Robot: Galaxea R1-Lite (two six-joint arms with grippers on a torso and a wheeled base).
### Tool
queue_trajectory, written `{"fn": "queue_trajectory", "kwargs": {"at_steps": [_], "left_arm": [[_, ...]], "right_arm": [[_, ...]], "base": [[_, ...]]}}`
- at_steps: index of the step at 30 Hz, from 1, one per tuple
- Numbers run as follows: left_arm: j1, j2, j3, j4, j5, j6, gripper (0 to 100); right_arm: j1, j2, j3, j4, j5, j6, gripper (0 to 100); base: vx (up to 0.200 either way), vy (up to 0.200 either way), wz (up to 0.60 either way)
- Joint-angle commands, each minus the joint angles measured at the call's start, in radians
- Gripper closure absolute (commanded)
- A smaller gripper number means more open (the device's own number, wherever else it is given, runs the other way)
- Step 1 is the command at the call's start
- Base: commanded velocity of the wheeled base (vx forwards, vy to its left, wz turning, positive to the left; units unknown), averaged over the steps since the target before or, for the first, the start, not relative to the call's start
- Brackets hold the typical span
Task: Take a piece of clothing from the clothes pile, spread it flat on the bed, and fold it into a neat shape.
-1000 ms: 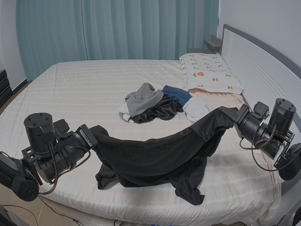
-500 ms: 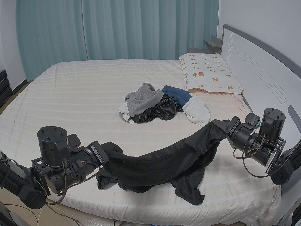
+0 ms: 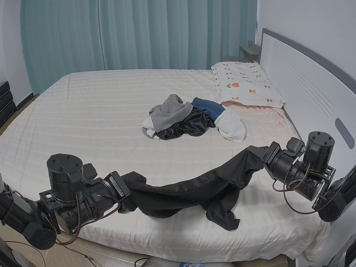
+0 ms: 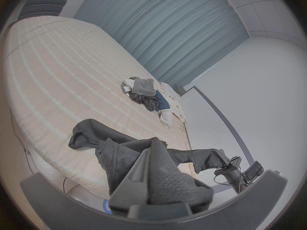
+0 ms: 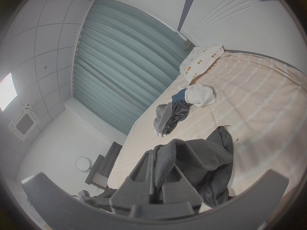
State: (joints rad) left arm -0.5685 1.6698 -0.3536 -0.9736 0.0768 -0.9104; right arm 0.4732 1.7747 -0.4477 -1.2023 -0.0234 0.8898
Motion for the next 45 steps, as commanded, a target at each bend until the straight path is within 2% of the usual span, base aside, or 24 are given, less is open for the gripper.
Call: {"fn": "queue_trajectory", "kwargs": {"at_steps": [1,4,14,20,29,30,33,41,45], "left_arm": [[0.006,-0.004,-0.001,0.0,0.001,-0.004,100],[0.006,-0.008,-0.002,0.0,0.001,-0.002,100],[0.009,-0.012,-0.007,0.0,0.004,0.004,100],[0.016,-0.031,-0.01,-0.002,0.008,0.005,100],[0.029,-0.031,-0.01,-0.027,0.015,0.008,100],[0.029,-0.031,-0.01,-0.053,0.04,0.008,100],[0.029,-0.03,-0.01,-0.069,0.046,0.01,100],[0.033,-0.045,-0.01,-0.069,0.047,0.012,100],[0.045,-0.061,-0.01,-0.069,0.046,0.013,100]], "right_arm": [[0.005,0.0,0.0,0.0,-0.003,0.0,100],[0.008,-0.001,0.0,0.0,-0.003,0.0,100],[0.008,-0.001,-0.003,0.0,-0.012,-0.002,100],[0.025,0.003,-0.014,0.0,-0.081,-0.008,100],[0.03,0.0,-0.032,-0.002,-0.127,-0.011,100],[0.033,0.005,-0.036,-0.002,-0.151,-0.022,100],[0.044,0.006,-0.037,-0.003,-0.156,-0.04,100],[0.051,0.006,-0.026,-0.134,-0.165,-0.046,100],[0.051,0.011,-0.025,-0.152,-0.165,-0.048,100]], "base": [[0.0,0.0,0.0],[0.0,0.0,0.0],[0.0,0.2,0.0],[0.0,0.2,0.0],[0.0,0.2,0.0],[0.0,0.2,0.0],[0.0,0.2,0.0],[0.0,0.2,0.0],[0.0,0.2,0.0]]}}
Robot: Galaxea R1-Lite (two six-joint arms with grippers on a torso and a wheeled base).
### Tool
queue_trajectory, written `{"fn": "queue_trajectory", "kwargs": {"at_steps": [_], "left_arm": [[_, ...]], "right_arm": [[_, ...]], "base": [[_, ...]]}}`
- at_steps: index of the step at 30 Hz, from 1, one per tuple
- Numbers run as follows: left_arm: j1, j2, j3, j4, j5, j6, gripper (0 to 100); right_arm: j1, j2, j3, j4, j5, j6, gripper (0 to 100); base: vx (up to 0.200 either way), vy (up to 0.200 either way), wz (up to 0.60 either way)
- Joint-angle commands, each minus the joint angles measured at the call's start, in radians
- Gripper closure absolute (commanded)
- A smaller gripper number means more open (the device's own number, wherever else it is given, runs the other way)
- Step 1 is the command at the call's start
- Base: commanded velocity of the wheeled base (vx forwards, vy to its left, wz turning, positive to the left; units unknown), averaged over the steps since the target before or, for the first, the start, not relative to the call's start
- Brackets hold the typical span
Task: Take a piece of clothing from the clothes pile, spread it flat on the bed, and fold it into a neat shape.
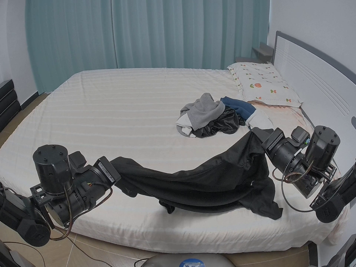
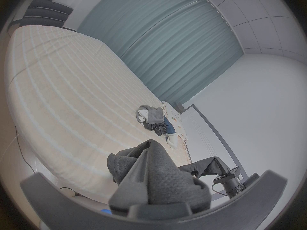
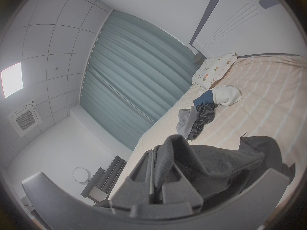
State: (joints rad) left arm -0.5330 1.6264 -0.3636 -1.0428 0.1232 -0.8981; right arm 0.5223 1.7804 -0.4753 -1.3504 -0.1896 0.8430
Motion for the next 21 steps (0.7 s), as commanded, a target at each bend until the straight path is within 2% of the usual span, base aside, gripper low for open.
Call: {"fn": "queue_trajectory", "kwargs": {"at_steps": [1,21], "left_arm": [[0.011,-0.017,0.0,0.0,0.0,0.001,100],[0.013,-0.017,0.0,0.001,-0.002,0.001,100]], "right_arm": [[0.002,0.005,0.001,-0.006,0.002,0.001,100],[-0.001,0.025,-0.005,-0.007,0.013,0.015,100]], "base": [[0.0,0.2,0.0],[0.0,0.2,0.0]]}}
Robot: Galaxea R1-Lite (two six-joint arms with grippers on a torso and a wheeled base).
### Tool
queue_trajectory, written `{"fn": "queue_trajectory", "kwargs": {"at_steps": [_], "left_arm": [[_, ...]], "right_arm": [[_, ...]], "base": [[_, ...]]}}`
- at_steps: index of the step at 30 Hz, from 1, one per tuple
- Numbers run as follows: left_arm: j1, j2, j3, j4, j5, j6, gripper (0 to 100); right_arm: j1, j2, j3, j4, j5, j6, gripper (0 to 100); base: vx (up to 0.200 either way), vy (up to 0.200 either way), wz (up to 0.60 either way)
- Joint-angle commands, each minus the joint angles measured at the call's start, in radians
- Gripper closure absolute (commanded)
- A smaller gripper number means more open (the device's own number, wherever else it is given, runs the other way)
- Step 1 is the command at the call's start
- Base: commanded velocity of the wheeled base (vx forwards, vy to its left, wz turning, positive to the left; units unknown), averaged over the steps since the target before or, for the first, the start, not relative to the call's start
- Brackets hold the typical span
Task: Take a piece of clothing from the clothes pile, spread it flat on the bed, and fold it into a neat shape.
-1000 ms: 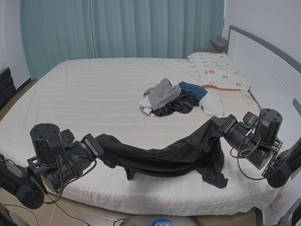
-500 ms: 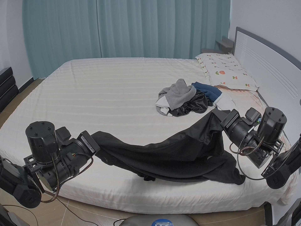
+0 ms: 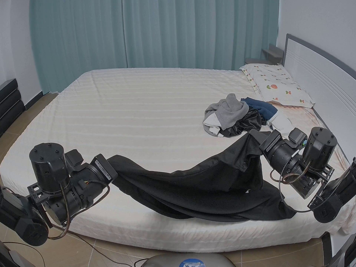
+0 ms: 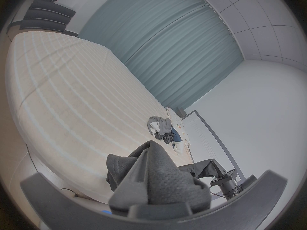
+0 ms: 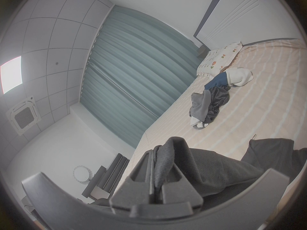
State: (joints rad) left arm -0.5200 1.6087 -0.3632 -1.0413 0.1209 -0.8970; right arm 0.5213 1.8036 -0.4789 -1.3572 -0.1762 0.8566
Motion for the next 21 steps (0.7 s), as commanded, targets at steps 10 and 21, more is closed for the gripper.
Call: {"fn": "queue_trajectory", "kwargs": {"at_steps": [10,21], "left_arm": [[0.002,0.003,0.0,-0.002,0.0,-0.002,100],[0.014,0.0,-0.002,-0.003,0.0,-0.002,100]], "right_arm": [[0.002,0.002,-0.003,-0.003,0.0,0.009,100],[0.003,0.031,0.003,-0.108,-0.009,0.006,100]], "base": [[0.0,0.2,0.0],[0.0,0.2,0.0]]}}
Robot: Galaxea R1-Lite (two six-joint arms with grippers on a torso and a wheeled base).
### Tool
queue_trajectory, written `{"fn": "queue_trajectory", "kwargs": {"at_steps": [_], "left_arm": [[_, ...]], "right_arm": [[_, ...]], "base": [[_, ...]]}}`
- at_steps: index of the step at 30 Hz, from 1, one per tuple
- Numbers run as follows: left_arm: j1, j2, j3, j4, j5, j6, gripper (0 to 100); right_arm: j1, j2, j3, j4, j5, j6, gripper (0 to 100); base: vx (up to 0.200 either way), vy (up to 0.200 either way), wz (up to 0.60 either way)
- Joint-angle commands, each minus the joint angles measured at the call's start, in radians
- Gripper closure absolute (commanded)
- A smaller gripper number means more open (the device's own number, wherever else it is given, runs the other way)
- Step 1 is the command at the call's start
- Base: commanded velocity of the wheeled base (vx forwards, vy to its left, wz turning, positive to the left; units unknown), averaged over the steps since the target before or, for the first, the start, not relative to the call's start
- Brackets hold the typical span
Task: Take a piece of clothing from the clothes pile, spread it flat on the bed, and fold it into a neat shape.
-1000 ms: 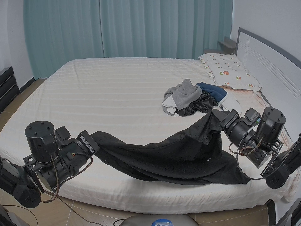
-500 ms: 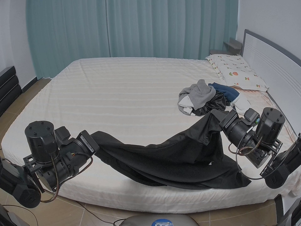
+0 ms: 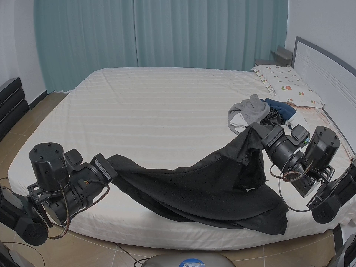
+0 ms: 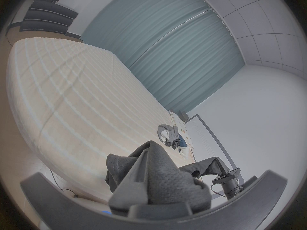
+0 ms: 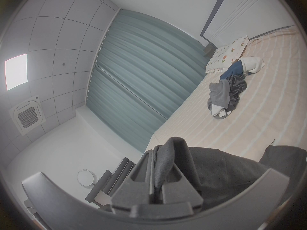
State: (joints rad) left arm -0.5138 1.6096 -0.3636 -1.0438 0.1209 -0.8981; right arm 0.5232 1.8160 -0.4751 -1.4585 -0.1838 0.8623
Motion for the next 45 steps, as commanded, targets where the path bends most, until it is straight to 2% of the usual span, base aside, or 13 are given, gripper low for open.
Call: {"fn": "queue_trajectory", "kwargs": {"at_steps": [1,28,39,45], "left_arm": [[0.009,-0.002,-0.003,-0.001,0.0,0.001,100],[0.024,-0.007,-0.006,0.001,-0.003,0.001,100],[0.006,-0.003,0.003,0.002,-0.01,-0.001,100],[-0.005,-0.016,0.005,0.002,-0.009,-0.001,100]], "right_arm": [[0.001,0.017,0.0,-0.01,-0.002,0.0,100],[0.001,-0.001,0.001,-0.037,-0.005,-0.002,100],[-0.012,-0.006,0.01,-0.037,-0.005,-0.009,100],[-0.065,-0.055,0.024,-0.017,0.023,-0.019,100]], "base": [[0.0,0.2,0.0],[0.0,0.2,0.0],[0.0,0.0,0.0],[-0.067,0.0,0.0]]}}
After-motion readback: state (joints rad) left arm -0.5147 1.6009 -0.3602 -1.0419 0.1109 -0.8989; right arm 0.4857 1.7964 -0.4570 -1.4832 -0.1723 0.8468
